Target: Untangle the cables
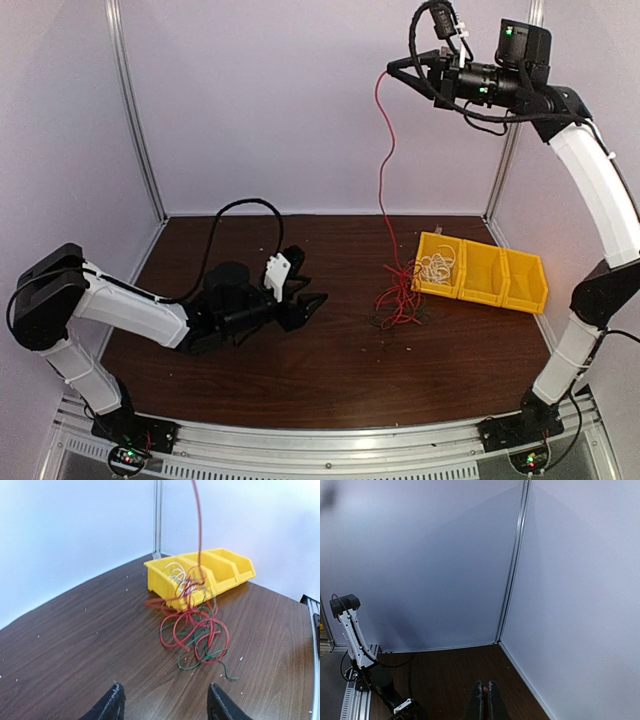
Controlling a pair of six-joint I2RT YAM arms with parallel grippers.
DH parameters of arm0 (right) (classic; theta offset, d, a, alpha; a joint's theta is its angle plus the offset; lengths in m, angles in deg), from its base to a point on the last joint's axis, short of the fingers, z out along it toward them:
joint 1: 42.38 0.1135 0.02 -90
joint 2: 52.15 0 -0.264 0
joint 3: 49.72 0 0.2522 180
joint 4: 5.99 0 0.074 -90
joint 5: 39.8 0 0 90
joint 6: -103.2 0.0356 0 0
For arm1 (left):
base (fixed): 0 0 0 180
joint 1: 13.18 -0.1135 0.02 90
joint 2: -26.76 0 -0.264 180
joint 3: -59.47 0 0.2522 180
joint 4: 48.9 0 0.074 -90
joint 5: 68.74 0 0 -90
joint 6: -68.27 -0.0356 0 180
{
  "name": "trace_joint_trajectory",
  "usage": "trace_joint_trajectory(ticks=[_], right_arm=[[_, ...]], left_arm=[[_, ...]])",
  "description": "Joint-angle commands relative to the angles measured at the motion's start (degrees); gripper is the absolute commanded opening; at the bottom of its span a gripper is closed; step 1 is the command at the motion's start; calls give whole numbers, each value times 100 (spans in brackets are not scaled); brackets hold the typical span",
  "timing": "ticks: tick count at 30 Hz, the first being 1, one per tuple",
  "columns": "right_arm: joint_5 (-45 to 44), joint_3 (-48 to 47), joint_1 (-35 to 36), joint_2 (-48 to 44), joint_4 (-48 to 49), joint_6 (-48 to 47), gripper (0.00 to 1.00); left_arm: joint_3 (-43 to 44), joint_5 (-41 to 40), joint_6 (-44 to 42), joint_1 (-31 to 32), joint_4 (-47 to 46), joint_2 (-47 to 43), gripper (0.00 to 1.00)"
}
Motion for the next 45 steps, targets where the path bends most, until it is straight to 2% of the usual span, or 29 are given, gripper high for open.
trace_joint_trajectory(ticks=[1, 5, 10, 17, 20, 23, 27, 30, 34, 40, 45], right_arm=[[-297, -45, 764, 86, 202, -164, 0], [-380, -327, 1203, 345, 159, -239, 0], [-201, -637, 1375, 620, 176, -97, 0], [15, -720, 1429, 683, 226, 63, 0], [115, -649, 1435, 663, 241, 115, 0], [176, -629, 1477, 610, 220, 93, 0], [157, -689, 1439, 560, 44, -175, 0], [335, -848, 1026, 622, -2, -217, 0], [920, -1150, 32, 664, 834, 664, 0], [1144, -1877, -829, 692, 874, 816, 0], [1344, -2054, -1440, 602, 1177, 1344, 0]], left_arm=[[272, -3, -347, 140, -296, -110, 58], [261, -39, -394, 228, -562, -125, 59], [183, -257, -427, 286, -1273, 41, 61], [838, 284, -873, 313, -1936, 954, 61], [1207, 31, -895, 315, -1980, 1425, 60], [1638, -502, -993, 292, -1869, 1954, 50], [2064, -137, -745, 54, -1676, 2645, 24], [2250, 18, -441, -159, -1292, 3042, 15], [1982, 176, -378, -229, -895, 3044, 15], [1652, 102, -457, -280, -45, 2911, 13], [1340, -215, -463, -286, 748, 2616, 10]])
